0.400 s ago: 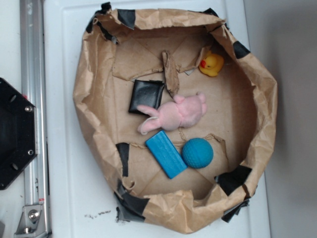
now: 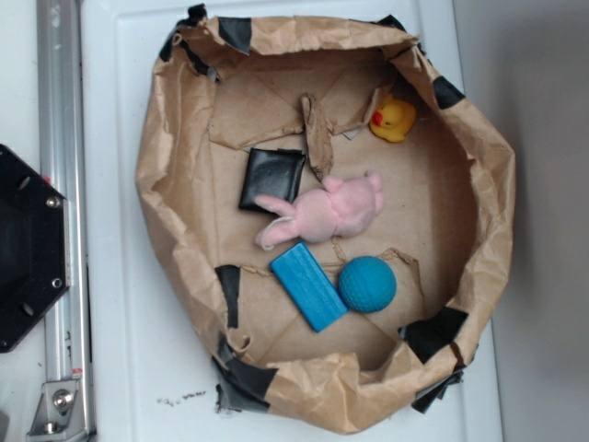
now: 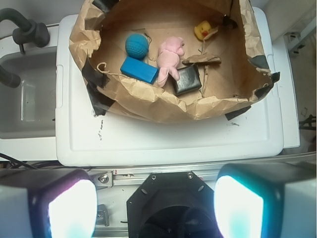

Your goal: Grab the blue block.

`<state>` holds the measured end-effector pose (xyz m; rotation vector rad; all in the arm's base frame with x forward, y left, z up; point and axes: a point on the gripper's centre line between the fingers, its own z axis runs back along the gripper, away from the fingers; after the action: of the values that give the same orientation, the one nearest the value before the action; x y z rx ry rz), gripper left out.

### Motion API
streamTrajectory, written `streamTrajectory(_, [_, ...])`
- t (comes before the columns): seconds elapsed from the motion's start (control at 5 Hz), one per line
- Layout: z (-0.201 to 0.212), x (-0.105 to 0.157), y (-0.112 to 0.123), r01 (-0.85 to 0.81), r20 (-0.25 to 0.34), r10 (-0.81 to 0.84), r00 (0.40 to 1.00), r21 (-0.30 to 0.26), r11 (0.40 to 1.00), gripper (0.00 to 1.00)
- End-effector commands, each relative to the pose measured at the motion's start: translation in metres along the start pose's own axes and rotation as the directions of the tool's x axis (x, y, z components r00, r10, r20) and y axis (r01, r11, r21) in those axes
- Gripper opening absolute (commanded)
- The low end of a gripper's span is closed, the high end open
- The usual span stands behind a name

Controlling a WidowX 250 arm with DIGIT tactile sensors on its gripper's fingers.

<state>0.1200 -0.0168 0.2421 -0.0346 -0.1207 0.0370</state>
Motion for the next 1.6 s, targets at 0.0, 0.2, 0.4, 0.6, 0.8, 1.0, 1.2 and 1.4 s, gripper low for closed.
streamTrajectory(0.0, [-0.057, 0.091, -0.009, 0.210, -0.015, -0.210, 0.978, 0.007, 0.978, 1.00])
streamTrajectory(0.2, [-0.093, 0.117, 0.000, 0.265, -0.042, -0.264, 0.963, 0.002, 0.964, 1.00])
streamTrajectory(0.4, [-0.129, 0.121, 0.001, 0.350, -0.059, -0.350, 0.935, -0.007, 0.937, 1.00])
streamTrajectory(0.6, [-0.163, 0.119, -0.001, 0.395, -0.051, -0.394, 0.918, 0.032, 0.918, 1.00])
streamTrajectory(0.8, [-0.188, 0.119, 0.001, 0.430, -0.067, -0.427, 0.902, 0.043, 0.902, 1.00])
streamTrajectory(1.0, [-0.206, 0.107, -0.007, 0.572, -0.038, -0.574, 0.818, -0.045, 0.819, 1.00])
streamTrajectory(1.2, [-0.215, 0.095, -0.024, 0.742, 0.024, -0.742, 0.670, -0.051, 0.668, 1.00])
streamTrajectory(1.4, [-0.210, 0.093, -0.031, 0.808, 0.083, -0.803, 0.590, -0.063, 0.586, 1.00])
